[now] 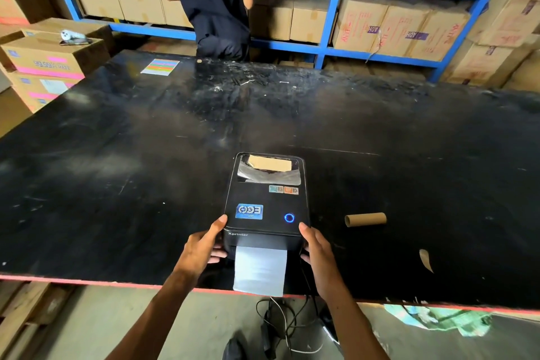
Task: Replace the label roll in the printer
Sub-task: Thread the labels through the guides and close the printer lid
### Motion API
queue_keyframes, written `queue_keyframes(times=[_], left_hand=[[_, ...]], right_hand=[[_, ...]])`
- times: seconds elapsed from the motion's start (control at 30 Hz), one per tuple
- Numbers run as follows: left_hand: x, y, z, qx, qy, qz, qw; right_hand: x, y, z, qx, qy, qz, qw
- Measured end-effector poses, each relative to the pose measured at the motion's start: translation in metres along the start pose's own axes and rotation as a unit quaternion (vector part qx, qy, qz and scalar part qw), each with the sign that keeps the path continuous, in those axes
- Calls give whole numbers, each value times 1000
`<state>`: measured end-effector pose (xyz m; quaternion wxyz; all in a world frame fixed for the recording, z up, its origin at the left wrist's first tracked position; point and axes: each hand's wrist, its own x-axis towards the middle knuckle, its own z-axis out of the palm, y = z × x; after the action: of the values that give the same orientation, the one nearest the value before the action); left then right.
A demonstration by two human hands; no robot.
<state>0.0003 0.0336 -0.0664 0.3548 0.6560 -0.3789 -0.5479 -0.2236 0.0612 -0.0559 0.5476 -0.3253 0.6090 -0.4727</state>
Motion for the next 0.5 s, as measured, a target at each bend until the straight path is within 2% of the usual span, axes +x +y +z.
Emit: queue_keyframes(times=[0.5], left_hand=[[2,-4,0,-1,4,14,1000]], right_hand=[[-1,-2,1,3,2,-13,1000]])
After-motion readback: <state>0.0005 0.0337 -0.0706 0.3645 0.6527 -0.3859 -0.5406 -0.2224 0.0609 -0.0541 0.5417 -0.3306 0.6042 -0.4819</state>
